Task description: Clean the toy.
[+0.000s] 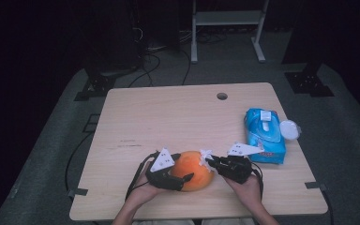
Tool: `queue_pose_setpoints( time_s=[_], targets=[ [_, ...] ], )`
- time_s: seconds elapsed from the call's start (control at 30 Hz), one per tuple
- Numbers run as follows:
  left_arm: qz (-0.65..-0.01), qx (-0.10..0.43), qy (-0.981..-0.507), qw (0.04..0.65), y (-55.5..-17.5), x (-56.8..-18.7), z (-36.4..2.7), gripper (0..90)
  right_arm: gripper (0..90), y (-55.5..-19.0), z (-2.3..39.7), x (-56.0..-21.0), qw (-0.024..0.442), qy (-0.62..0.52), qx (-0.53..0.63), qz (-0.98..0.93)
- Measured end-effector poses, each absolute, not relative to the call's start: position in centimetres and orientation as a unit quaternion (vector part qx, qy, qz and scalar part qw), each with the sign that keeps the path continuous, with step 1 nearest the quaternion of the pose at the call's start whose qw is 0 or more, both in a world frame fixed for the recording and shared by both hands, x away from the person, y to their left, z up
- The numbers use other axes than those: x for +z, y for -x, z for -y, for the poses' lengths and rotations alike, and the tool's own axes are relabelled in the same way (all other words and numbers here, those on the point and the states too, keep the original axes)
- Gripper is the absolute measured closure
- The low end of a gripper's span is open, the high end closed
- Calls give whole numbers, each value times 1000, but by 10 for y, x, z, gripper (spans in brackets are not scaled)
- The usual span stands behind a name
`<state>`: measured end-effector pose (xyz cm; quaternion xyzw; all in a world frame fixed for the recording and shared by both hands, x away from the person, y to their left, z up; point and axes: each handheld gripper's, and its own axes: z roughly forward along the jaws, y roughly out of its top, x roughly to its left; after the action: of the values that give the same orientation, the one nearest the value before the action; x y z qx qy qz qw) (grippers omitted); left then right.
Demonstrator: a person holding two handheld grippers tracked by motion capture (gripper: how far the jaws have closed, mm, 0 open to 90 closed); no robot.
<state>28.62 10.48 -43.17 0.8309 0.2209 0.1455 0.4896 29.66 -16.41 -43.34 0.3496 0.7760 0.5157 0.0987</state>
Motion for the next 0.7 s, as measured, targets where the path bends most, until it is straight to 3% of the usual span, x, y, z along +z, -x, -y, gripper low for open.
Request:
queue_pose_setpoints(
  time_s=[0.27,0.43,0.7],
  targets=[
    [-198,158,-839,483,-280,-429,-95,227,787,-278,143,-414,134,-293,515,-795],
    [-220,135,-829,496,-287,-428,-107,167,787,-289,158,-425,123,-325,510,-787],
    [-207,148,-834,490,-280,-429,-94,227,786,-280,148,-413,123,-300,528,-785]
  ],
)
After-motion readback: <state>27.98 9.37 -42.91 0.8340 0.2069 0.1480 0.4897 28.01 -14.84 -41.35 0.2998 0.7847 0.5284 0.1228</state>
